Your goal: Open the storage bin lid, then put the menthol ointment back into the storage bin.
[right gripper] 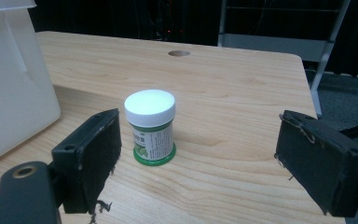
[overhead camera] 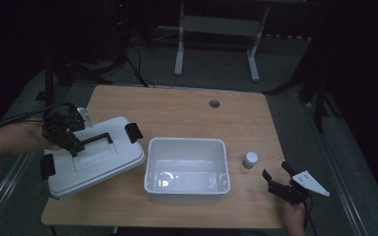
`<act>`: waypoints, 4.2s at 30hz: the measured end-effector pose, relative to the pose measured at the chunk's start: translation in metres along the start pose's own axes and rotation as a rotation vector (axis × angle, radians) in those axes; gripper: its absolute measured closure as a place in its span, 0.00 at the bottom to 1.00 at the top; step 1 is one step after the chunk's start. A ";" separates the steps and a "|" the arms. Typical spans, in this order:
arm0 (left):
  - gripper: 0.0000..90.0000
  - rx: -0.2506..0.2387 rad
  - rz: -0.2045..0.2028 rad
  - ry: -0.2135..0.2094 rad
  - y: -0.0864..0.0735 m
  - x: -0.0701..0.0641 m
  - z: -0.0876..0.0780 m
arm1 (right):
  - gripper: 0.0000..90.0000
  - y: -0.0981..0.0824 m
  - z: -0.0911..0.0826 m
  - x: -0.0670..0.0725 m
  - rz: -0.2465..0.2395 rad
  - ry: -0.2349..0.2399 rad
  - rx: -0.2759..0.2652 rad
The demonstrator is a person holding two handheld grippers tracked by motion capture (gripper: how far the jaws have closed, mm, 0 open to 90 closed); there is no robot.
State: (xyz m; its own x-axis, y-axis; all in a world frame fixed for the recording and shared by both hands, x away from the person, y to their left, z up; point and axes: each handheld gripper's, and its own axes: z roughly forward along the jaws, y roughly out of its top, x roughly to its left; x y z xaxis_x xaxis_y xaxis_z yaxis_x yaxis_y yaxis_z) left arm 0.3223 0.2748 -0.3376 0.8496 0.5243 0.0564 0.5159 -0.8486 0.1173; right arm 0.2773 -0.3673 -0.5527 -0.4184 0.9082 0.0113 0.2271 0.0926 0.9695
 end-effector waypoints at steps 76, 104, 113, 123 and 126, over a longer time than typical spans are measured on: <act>0.28 0.026 -0.146 -0.103 -0.001 0.031 0.141 | 0.15 0.002 0.003 0.000 -0.009 0.018 0.045; 0.09 0.069 -0.144 -0.099 -0.006 0.029 0.141 | 0.13 0.045 0.013 -0.010 0.033 -0.003 0.812; 0.09 0.069 -0.136 -0.093 -0.007 0.027 0.137 | 0.14 0.048 0.024 -0.006 -0.047 0.026 0.972; 0.10 0.078 -0.135 -0.093 -0.007 0.027 0.134 | 0.13 0.068 0.041 -0.003 -0.162 0.062 1.142; 0.10 0.083 -0.133 -0.097 -0.007 0.027 0.135 | 0.13 0.075 0.047 -0.004 -0.175 0.091 1.179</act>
State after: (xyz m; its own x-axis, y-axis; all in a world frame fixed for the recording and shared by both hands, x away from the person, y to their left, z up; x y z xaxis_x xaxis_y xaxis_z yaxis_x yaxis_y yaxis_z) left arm 0.3563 0.2858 -0.4703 0.7778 0.6265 -0.0501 0.6282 -0.7772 0.0348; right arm 0.3373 -0.3452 -0.4917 -0.5740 0.8181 -0.0351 0.8080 0.5728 0.1379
